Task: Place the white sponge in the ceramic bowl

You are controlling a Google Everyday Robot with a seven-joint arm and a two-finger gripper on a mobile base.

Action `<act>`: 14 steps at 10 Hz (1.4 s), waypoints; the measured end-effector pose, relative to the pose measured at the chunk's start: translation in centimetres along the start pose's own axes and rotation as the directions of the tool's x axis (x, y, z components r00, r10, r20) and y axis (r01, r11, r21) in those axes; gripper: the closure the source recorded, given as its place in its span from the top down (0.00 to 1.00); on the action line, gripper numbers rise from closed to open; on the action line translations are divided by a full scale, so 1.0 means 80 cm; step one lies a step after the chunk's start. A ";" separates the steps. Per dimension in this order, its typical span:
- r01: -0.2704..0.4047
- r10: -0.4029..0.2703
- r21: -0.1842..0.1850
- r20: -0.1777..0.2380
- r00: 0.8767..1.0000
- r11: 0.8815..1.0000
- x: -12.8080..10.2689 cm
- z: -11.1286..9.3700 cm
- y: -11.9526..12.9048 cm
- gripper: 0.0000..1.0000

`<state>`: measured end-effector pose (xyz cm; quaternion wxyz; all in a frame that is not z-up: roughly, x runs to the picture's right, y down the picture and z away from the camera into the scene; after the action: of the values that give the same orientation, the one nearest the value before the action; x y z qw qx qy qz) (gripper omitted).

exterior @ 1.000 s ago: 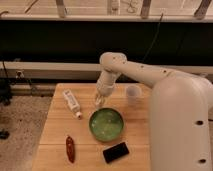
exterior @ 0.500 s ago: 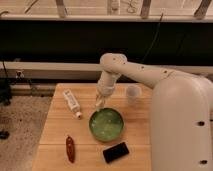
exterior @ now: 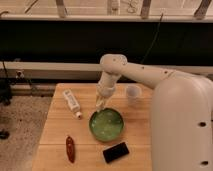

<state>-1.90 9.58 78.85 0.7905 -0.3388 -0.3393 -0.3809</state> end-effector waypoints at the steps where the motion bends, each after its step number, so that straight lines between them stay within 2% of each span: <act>1: -0.010 0.010 -0.003 0.001 1.000 1.000 -0.001 0.001 0.002 0.10; 11: -0.032 0.032 -0.014 -0.001 0.999 0.999 -0.004 0.005 0.013 0.10; 12: -0.034 0.034 -0.015 -0.001 0.999 0.999 -0.004 0.005 0.014 0.12; 14: -0.037 0.037 -0.019 0.000 0.999 0.999 -0.005 0.007 0.017 0.28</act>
<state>-1.14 10.79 78.45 0.7941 -0.3528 -0.3295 -0.3692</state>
